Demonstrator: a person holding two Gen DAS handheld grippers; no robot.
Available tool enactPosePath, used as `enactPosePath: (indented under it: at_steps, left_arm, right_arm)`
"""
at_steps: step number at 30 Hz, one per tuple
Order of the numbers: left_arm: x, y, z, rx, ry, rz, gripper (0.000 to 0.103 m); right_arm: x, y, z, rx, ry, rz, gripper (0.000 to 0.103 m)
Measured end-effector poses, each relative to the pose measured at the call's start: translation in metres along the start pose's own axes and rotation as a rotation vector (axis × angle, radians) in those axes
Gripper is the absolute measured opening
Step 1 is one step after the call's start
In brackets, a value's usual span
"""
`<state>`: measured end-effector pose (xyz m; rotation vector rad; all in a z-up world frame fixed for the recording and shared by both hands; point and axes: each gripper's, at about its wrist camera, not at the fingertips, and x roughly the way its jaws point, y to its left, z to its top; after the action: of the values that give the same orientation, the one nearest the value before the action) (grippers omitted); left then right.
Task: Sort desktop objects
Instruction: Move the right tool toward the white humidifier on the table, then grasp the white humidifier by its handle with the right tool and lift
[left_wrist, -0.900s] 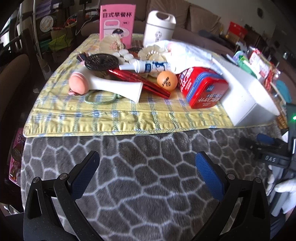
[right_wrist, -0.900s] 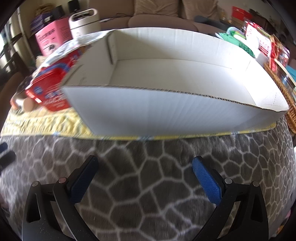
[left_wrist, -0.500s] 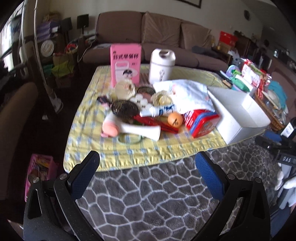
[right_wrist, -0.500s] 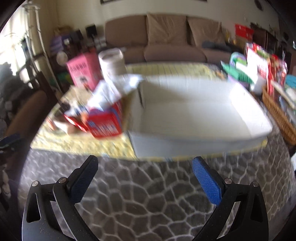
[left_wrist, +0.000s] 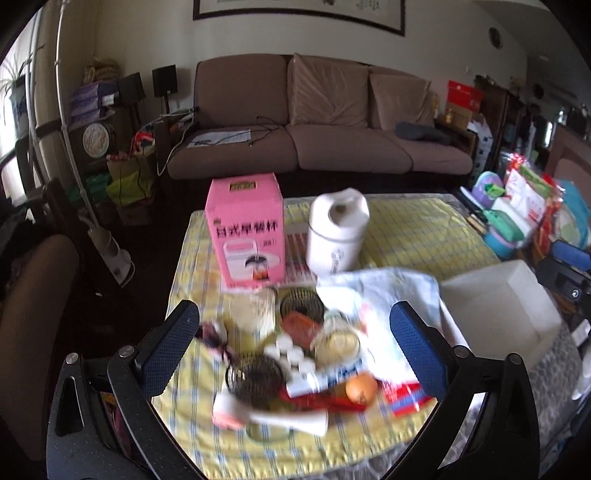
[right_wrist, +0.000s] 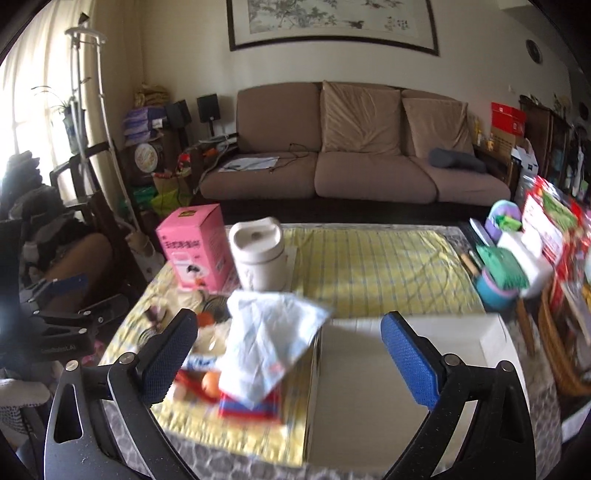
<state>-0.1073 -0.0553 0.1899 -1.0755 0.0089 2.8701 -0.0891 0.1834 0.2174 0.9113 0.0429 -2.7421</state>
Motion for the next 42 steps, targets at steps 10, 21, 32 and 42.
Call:
enactPosePath:
  at_steps: [10,21,32,42]
  left_arm:
    - [0.083,-0.026,0.050,0.032,0.023,0.003,0.099]
    - [0.129,-0.051,0.060,0.169,-0.036,0.025,0.077]
    - [0.162,-0.070,0.074,0.313,-0.039,0.061,0.077]
    - [0.193,-0.064,0.070,0.292,0.027,0.057,0.077]
  right_arm:
    - [0.102,-0.021,0.048,0.005,0.099,0.015,0.086]
    - [0.189,-0.033,0.063,-0.004,0.168,0.106,0.038]
    - [0.226,-0.016,0.066,-0.100,0.164,0.136,0.045]
    - [0.250,-0.010,0.067,-0.098,0.163,0.205,0.045]
